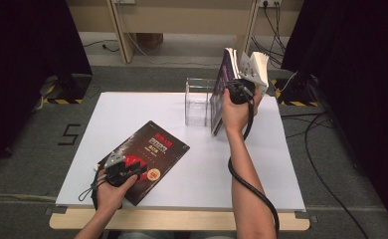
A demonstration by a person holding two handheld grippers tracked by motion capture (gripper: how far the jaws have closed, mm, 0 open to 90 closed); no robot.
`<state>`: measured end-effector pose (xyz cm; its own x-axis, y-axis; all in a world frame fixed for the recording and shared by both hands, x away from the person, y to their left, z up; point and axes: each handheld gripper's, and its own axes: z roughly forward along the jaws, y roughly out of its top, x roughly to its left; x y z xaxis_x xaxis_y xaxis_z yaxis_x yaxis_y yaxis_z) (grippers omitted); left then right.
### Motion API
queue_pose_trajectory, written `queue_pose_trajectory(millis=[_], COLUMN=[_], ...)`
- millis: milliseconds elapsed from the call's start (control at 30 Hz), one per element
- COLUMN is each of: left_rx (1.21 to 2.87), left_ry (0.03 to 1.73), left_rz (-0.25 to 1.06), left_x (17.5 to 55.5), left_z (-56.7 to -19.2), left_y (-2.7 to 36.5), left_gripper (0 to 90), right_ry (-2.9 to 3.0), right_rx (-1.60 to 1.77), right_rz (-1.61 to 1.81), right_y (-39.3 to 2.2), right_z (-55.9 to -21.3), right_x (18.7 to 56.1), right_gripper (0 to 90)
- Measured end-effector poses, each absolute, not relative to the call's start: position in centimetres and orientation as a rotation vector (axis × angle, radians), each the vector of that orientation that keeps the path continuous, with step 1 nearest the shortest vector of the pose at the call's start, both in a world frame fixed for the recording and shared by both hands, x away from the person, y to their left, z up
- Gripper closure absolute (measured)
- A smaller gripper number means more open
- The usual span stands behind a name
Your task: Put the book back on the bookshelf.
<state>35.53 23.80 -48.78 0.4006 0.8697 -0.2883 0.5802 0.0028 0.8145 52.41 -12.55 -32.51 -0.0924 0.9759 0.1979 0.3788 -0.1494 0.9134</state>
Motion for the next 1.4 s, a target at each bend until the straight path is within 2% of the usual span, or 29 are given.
queue_pose_trajectory(millis=[733, 1167, 1400], left_rx=[1.688, 1.694, 1.698], left_ry=[1.279, 1.275, 1.273], left_rz=[0.376, 0.374, 0.373], left_x=[35.4, 35.4, 35.4], left_z=[-48.7, -48.7, -48.8], left_y=[23.8, 23.6, 23.5], left_gripper=[62.6, 62.6, 62.6], right_ry=[1.518, 1.528, 1.525], right_rx=[1.465, 1.47, 1.486], right_rz=[1.177, 1.14, 1.133], right_y=[-12.0, -12.9, -13.4], right_z=[-33.7, -34.2, -34.2], right_x=[52.1, 51.6, 51.5], right_gripper=[75.7, 66.2, 64.6])
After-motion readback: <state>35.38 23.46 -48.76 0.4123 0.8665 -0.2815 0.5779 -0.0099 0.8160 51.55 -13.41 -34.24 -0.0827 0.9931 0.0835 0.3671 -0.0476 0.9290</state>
